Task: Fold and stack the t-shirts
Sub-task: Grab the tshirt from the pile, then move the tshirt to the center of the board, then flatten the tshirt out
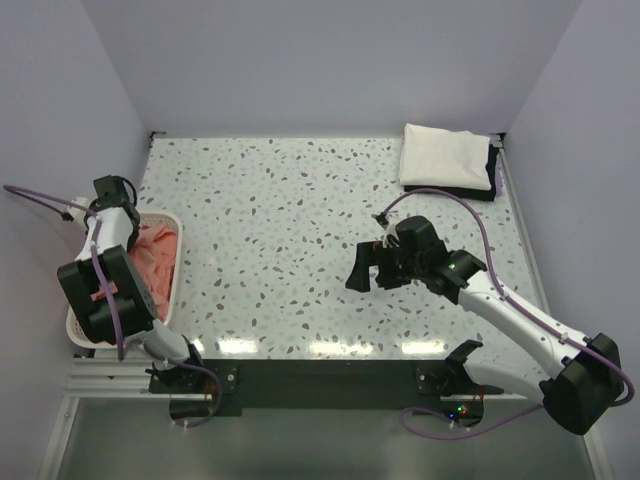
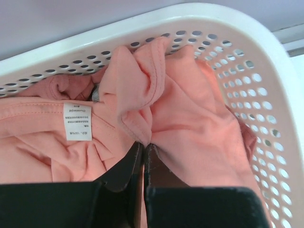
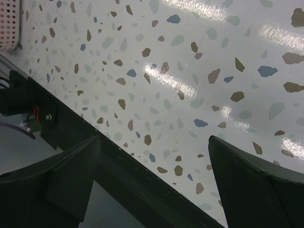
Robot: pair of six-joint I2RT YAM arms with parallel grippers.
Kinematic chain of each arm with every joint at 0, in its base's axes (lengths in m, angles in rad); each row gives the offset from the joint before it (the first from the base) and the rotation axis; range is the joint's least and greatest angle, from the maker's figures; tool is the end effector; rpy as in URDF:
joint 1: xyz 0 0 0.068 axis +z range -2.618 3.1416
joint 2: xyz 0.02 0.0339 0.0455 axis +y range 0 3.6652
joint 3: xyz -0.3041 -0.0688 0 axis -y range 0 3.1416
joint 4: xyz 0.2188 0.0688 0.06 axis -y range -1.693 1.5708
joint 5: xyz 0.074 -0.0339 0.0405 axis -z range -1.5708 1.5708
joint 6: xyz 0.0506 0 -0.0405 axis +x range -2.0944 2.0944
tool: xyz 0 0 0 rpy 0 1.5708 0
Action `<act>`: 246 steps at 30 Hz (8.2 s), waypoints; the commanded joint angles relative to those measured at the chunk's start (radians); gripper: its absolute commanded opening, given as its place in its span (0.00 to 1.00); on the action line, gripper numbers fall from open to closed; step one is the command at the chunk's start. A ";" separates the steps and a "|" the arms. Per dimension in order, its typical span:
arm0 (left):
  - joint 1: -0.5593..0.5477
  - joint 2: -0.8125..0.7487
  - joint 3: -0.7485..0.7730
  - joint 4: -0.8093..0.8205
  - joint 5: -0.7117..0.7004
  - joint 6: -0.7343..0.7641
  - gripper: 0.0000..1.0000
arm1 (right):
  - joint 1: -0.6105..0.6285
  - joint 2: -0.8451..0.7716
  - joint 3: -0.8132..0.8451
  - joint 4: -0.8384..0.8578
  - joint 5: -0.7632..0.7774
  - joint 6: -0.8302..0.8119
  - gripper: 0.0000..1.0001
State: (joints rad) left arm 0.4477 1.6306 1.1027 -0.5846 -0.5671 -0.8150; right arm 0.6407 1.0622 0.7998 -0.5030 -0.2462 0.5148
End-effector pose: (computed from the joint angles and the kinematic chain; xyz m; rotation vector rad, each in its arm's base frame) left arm 0.2668 0.1583 0.2540 -1.6303 1.9386 0.6164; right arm 0.1430 0.1220 0.2950 -0.2851 2.4549 0.8299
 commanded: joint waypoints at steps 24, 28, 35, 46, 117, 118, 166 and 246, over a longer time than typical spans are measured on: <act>-0.207 -0.425 0.713 0.279 0.759 0.211 0.00 | 0.001 0.033 0.117 0.089 0.038 0.048 0.99; -0.210 -0.368 0.940 0.327 0.904 0.165 0.00 | 0.001 0.028 0.148 0.104 0.065 0.060 0.99; -0.210 -0.368 0.967 0.499 1.101 0.019 0.00 | 0.001 0.016 0.157 0.112 0.119 0.085 0.99; -0.308 -0.603 0.165 0.678 1.179 -0.036 0.00 | -0.001 0.062 0.096 0.159 0.156 0.105 0.99; -0.333 -0.179 0.618 0.405 0.854 -0.012 0.00 | -0.564 0.516 1.150 -0.012 0.321 0.053 0.00; -0.310 -0.189 0.626 0.401 0.855 -0.018 0.00 | -0.573 0.487 1.158 -0.015 0.323 0.057 0.00; -0.992 0.380 0.410 0.037 0.090 0.091 0.49 | -0.595 0.088 -0.166 0.305 0.097 0.094 0.00; -0.883 -0.541 -0.327 -0.069 0.236 -0.018 0.00 | -0.685 0.110 -0.143 0.170 0.166 0.059 0.00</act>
State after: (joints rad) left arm -0.4500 1.2270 0.8490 -0.5640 -0.3363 -0.7750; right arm -0.0402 1.1751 0.6254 -0.3267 -0.0879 0.5823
